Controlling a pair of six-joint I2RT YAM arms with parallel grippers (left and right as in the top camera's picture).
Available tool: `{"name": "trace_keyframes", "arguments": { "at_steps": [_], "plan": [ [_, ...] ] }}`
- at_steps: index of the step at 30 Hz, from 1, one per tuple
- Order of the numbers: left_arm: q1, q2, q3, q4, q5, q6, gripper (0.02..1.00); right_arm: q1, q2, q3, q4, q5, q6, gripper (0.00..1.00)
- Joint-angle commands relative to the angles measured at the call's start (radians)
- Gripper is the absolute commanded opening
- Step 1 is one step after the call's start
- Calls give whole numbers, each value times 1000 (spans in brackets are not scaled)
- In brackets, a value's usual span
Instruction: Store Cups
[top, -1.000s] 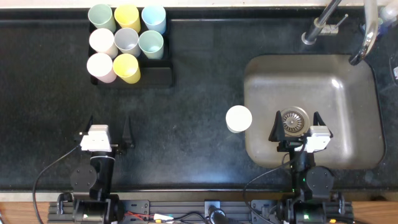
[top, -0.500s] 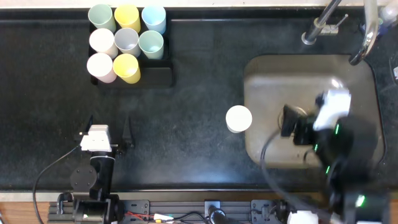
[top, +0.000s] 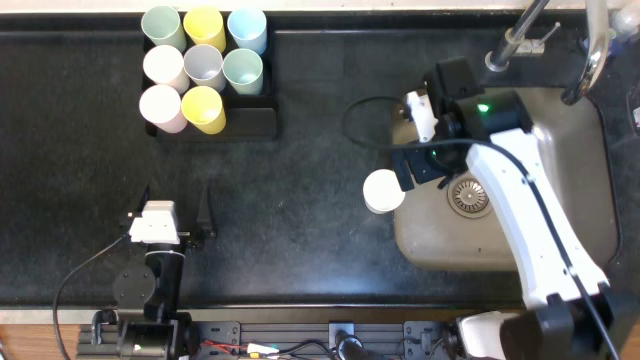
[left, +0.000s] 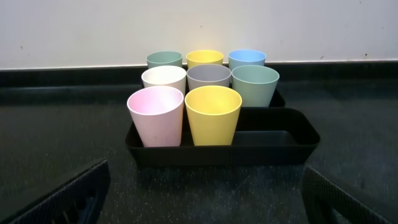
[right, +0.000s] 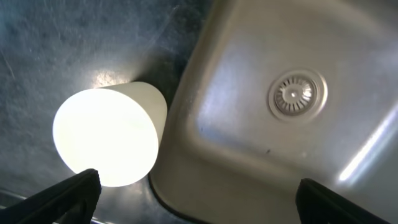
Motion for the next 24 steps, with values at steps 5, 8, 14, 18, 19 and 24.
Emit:
{"name": "trace_keyframes", "arguments": {
  "at_steps": [5, 8, 14, 18, 19, 24],
  "plan": [
    [3, -8, 0, -4, 9, 22, 998, 0, 82, 24, 42, -19, -164, 998],
    [3, -8, 0, -4, 9, 22, 998, 14, 114, 24, 60, -18, -164, 998],
    [3, -8, 0, -4, 9, 22, 998, 27, 162, 24, 56, -18, -164, 998],
    [3, -8, 0, -4, 9, 22, 998, 27, 165, 24, 53, -23, -164, 998],
    [3, -8, 0, -4, 9, 22, 1000, 27, 165, 24, 50, -22, -164, 998],
    [3, -8, 0, -4, 9, 22, 998, 26, 187, 24, 47, -26, -166, 996]
  ]
}}
